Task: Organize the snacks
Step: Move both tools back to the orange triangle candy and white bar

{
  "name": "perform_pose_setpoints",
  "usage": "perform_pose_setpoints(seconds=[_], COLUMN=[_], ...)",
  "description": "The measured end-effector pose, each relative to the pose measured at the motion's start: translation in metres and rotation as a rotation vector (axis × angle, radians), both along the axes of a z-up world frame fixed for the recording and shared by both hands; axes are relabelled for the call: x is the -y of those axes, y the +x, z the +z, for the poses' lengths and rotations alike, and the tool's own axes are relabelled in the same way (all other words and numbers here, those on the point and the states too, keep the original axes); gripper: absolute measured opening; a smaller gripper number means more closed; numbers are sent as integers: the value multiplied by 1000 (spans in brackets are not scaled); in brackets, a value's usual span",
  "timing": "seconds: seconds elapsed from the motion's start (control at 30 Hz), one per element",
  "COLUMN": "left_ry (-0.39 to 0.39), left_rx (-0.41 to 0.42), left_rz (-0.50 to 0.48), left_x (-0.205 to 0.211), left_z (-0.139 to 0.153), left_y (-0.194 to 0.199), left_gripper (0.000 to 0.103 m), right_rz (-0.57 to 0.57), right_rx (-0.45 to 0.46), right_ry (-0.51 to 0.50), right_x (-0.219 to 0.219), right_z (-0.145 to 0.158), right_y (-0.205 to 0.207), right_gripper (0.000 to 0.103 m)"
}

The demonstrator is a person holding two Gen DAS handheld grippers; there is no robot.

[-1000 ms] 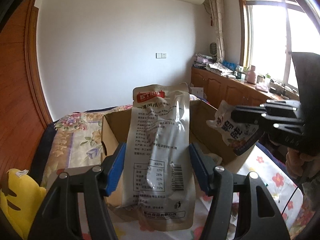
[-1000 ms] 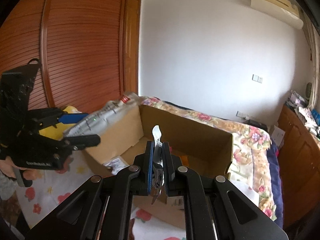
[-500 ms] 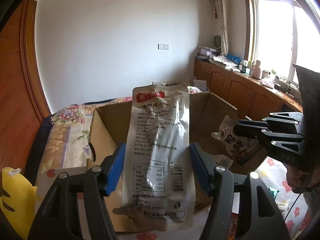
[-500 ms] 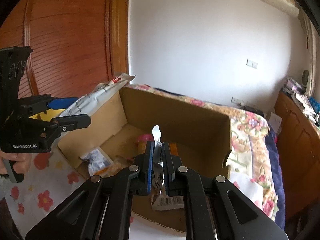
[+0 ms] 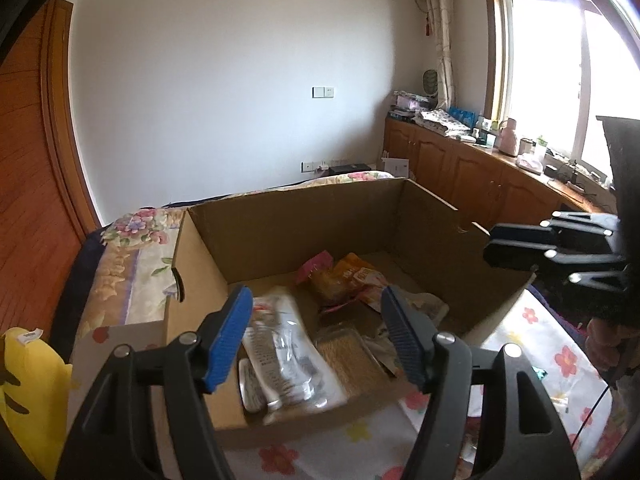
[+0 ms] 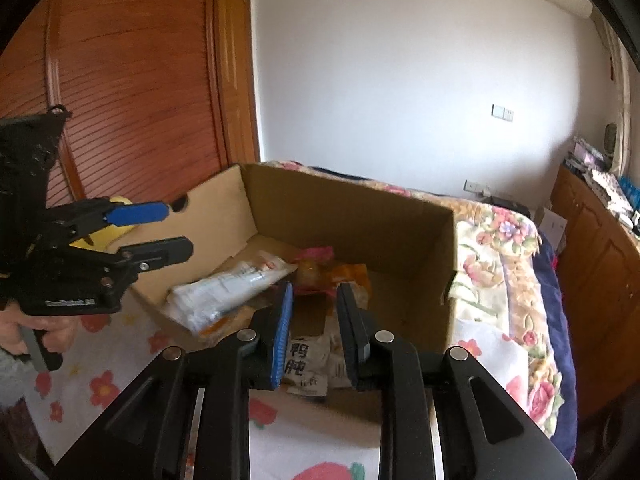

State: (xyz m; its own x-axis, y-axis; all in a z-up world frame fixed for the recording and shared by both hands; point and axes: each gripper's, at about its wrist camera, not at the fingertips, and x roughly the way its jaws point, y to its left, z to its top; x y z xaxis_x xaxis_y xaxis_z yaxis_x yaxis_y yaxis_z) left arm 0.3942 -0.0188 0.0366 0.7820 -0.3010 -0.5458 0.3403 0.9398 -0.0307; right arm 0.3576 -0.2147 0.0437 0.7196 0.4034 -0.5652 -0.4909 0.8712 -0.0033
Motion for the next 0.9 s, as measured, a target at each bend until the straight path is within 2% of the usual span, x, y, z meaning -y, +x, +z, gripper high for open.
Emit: perform_pose_setpoints(seconds=[0.17,0.3,0.6,0.73,0.9], left_ry=[9,34,60,61,55], left_rx=[18,32,17,-23,-92], left_rz=[-17,-44,-102,-115,-123], left_x=[4,9,25,32,35], left_z=[5,5,-11,-27,-55], left_y=[-32,-61,-108,-119,-127], left_gripper=[67,67,67,67,67], right_rz=[-3,-33,-134,-163,-167], right_rx=[10,-5,-99,-151,-219], right_ry=[4,8,15,31,24], right_x=[13,31,69,81,88], right_z=[20,18,-22,-40,-69], right_y=[-36,-66,-113,-122,-132], right_gripper=[22,24,27,33,34])
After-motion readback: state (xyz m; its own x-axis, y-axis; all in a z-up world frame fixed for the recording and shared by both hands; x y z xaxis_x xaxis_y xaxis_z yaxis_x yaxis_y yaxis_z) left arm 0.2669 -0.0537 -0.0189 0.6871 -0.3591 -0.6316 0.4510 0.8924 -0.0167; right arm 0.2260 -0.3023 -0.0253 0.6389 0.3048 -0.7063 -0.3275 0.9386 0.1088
